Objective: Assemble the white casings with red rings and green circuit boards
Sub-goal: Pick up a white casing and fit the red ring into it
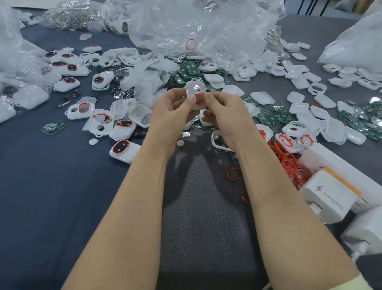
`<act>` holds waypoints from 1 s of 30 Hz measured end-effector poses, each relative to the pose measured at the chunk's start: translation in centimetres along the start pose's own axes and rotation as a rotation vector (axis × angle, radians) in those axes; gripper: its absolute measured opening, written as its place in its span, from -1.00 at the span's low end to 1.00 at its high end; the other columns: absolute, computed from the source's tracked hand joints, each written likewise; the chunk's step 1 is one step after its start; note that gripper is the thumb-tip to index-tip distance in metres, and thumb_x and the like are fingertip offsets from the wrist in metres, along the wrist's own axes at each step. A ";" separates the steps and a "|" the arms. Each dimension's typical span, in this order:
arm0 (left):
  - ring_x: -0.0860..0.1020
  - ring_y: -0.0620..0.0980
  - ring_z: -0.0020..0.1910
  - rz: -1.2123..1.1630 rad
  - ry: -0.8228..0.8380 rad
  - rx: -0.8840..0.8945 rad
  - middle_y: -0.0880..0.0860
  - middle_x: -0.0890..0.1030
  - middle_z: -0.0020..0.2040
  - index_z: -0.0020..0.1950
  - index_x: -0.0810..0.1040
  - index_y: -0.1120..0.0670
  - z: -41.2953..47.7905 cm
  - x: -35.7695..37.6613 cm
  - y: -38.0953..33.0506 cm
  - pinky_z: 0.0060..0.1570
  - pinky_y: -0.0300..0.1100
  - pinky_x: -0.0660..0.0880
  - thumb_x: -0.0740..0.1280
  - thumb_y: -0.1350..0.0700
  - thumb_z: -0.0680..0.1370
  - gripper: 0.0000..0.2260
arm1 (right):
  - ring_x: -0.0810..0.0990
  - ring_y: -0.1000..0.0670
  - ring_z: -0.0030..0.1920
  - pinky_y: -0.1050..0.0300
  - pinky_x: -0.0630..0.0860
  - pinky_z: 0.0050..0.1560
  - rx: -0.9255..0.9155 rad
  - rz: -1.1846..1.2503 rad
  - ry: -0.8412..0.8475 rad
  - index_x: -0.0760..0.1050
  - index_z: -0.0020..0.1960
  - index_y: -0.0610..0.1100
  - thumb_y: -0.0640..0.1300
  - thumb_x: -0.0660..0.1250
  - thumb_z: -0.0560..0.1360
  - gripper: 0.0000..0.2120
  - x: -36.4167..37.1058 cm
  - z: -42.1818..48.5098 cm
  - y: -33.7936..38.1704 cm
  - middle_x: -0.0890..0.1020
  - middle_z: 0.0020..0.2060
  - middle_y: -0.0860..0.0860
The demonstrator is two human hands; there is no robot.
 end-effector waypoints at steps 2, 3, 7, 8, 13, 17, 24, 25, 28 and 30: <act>0.68 -0.11 -0.17 -0.017 0.012 -0.002 -0.03 0.70 -0.22 0.04 0.51 0.16 -0.1 0.1 0.0 -0.14 -0.32 0.56 0.26 0.30 0.59 -0.91 | 0.50 0.19 -0.40 0.24 0.51 -0.25 -0.008 0.000 0.008 0.56 -0.01 -0.18 -0.19 0.21 0.61 -0.84 -0.1 0.2 -0.1 0.62 -0.22 -0.02; 0.67 -0.11 -0.17 -0.021 0.014 -0.002 -0.03 0.70 -0.22 0.03 0.51 0.16 -0.1 0.2 0.0 -0.14 -0.32 0.56 0.26 0.30 0.59 -0.91 | 0.51 0.20 -0.41 0.24 0.51 -0.25 -0.014 -0.016 -0.005 0.56 0.01 -0.19 -0.19 0.21 0.61 -0.84 -0.2 0.2 0.0 0.62 -0.24 -0.01; 0.67 -0.12 -0.18 -0.010 -0.002 -0.013 -0.04 0.70 -0.23 0.00 0.51 0.13 0.1 0.1 0.3 -0.16 -0.32 0.56 0.25 0.30 0.60 -0.90 | 0.55 0.14 -0.34 0.18 0.58 -0.16 -0.039 -0.114 -0.035 0.56 0.08 -0.25 -0.17 0.22 0.60 -0.81 -0.3 0.3 0.1 0.64 -0.16 -0.08; 0.67 -0.13 -0.20 -0.011 -0.009 -0.019 -0.05 0.70 -0.24 -0.02 0.51 0.12 0.2 0.0 0.4 -0.17 -0.32 0.56 0.24 0.30 0.60 -0.89 | 0.57 0.12 -0.31 0.19 0.59 -0.16 -0.045 -0.109 -0.037 0.56 0.09 -0.26 -0.17 0.23 0.60 -0.80 -0.3 0.3 0.2 0.65 -0.15 -0.09; 0.66 -0.15 -0.24 -0.005 -0.047 -0.020 -0.06 0.69 -0.27 -0.02 0.50 0.13 0.5 -0.5 0.7 -0.15 -0.29 0.58 0.22 0.29 0.61 -0.89 | 0.66 -0.03 -0.05 0.11 0.60 0.02 -0.021 0.002 0.062 0.53 0.10 -0.23 -0.20 0.33 0.54 -0.84 0.5 0.0 0.1 0.66 -0.06 -0.13; 0.64 -0.20 -0.31 0.002 -0.072 -0.041 -0.02 0.65 -0.26 0.05 0.47 0.18 0.4 -0.5 1.1 -0.25 -0.35 0.56 0.22 0.31 0.61 -0.92 | 0.62 -0.18 0.07 -0.12 0.54 0.16 -0.032 -0.140 0.007 0.46 0.16 -0.29 -0.22 0.35 0.52 -0.74 0.7 0.1 0.1 0.61 0.04 -0.23; 0.67 -0.10 -0.20 -0.112 -0.078 -0.074 0.05 0.68 -0.18 0.04 0.50 0.18 0.6 -0.6 1.2 -0.11 -0.26 0.59 0.21 0.26 0.63 -0.91 | 0.66 0.03 -0.15 0.22 0.60 -0.12 -0.044 -0.008 -0.005 0.56 0.04 -0.23 -0.22 0.26 0.58 -0.87 0.2 -0.2 0.5 0.66 -0.08 -0.15; 0.67 -0.09 -0.18 -0.108 -0.077 -0.074 0.07 0.68 -0.15 0.06 0.50 0.18 0.6 -0.5 1.3 -0.10 -0.26 0.58 0.20 0.25 0.63 -0.90 | 0.63 0.10 -0.24 0.29 0.58 -0.20 -0.037 0.012 -0.018 0.57 0.02 -0.22 -0.21 0.23 0.60 -0.84 0.0 -0.1 0.5 0.66 -0.12 -0.12; 0.67 -0.09 -0.17 -0.075 -0.075 -0.066 0.08 0.67 -0.13 0.03 0.52 0.15 0.6 -0.4 1.3 -0.05 -0.24 0.58 0.21 0.24 0.63 -0.90 | 0.60 0.17 -0.29 0.33 0.54 -0.27 -0.063 -0.063 -0.046 0.60 -0.01 -0.20 -0.15 0.25 0.59 -0.83 -0.3 0.0 0.6 0.68 -0.16 -0.03; 0.67 -0.10 -0.18 -0.065 -0.064 -0.071 0.07 0.67 -0.13 0.03 0.52 0.15 0.5 -0.4 1.4 -0.03 -0.23 0.58 0.22 0.23 0.63 -0.91 | 0.59 0.14 -0.28 0.35 0.51 -0.29 -0.087 -0.129 -0.076 0.60 0.04 -0.22 -0.13 0.31 0.56 -0.82 -0.6 0.1 0.8 0.69 -0.12 -0.07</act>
Point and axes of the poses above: each hand's wrist, its own z-axis towards the middle knuckle, its own x-axis out of the palm, y = z × x, the point moved 10 cm from there along z, towards the middle knuckle
